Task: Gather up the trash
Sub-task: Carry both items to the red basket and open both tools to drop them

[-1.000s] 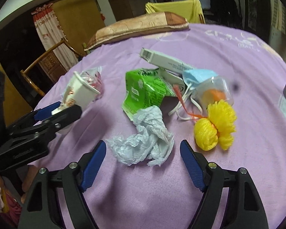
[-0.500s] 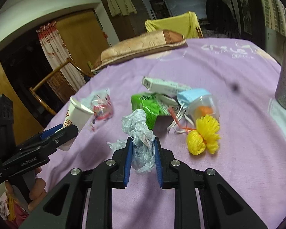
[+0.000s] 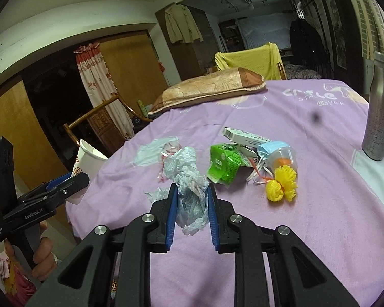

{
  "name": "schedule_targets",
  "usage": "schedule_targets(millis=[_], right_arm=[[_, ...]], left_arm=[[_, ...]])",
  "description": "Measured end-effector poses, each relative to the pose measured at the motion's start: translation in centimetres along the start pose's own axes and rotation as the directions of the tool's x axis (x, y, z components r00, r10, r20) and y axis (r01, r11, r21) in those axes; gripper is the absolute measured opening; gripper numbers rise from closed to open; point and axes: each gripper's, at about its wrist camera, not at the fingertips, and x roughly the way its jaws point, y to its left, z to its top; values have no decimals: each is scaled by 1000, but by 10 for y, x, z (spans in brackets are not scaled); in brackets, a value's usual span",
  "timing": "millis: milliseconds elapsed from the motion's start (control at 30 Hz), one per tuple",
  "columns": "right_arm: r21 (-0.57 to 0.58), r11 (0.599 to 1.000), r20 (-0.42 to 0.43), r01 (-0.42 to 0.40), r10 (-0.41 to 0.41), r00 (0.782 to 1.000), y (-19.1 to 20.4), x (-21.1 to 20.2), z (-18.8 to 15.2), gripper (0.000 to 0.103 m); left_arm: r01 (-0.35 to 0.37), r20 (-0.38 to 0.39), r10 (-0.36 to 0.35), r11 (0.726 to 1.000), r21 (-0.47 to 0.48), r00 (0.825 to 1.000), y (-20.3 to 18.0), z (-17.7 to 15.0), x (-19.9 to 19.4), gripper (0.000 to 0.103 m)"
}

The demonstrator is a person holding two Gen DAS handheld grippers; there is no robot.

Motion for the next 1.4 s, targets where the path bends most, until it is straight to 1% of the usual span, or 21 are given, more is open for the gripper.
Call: schedule_targets(millis=[267, 433, 567, 633, 800, 900, 1000, 1067, 1100, 1167, 1200, 1267, 1333, 1400], right_arm=[[-65, 997, 24, -45, 47, 999, 39, -18, -6, 23], [-104, 991, 7, -79, 81, 997, 67, -15, -11, 23], [-137, 985, -38, -110, 106, 994, 92, 1, -14, 23], [-148, 980, -66, -131, 122, 990, 103, 9, -16, 23], [-195, 963, -148, -187, 160, 976, 143, 36, -23, 23], [-234, 944, -210, -232, 184, 960, 176, 54, -31, 23], [-268, 922, -268, -278, 206, 941, 206, 69, -40, 23], [-288, 905, -315, -313, 219, 923, 230, 81, -48, 23], [-292, 898, -336, -329, 226, 914, 239, 86, -51, 23], [-302, 881, -388, -365, 236, 891, 260, 99, -60, 23], [-309, 874, -406, -375, 236, 883, 268, 103, -64, 23], [-328, 858, -443, -396, 230, 866, 288, 112, -74, 23], [-344, 844, -473, -411, 223, 852, 304, 118, -82, 23], [-359, 828, -504, -430, 215, 836, 320, 126, -93, 23]], left_arm=[[-53, 40, 54, 998, -17, 998, 28, -19, -52, 78], [-120, 19, 120, 993, -19, 993, 54, -38, -70, 78], [-176, -30, 175, 983, -42, 984, 88, -58, -76, 78], [-208, -73, 203, 976, -62, 976, 112, -71, -78, 78], [-287, -182, 264, 951, -114, 947, 171, -106, -82, 78], [-319, -250, 278, 937, -141, 927, 203, -128, -82, 78], [-349, -319, 289, 925, -150, 903, 232, -156, -84, 78], [-358, -357, 284, 920, -158, 890, 246, -174, -84, 79], [-358, -387, 277, 921, -155, 879, 253, -185, -80, 81], [-385, -440, 287, 911, -150, 851, 266, -204, -72, 90], [-393, -449, 290, 906, -156, 845, 272, -210, -70, 90], [-408, -458, 291, 895, -180, 840, 284, -218, -71, 92], [-425, -446, 299, 880, -214, 844, 297, -222, -77, 95], [-448, -422, 319, 858, -252, 849, 311, -224, -87, 96]])
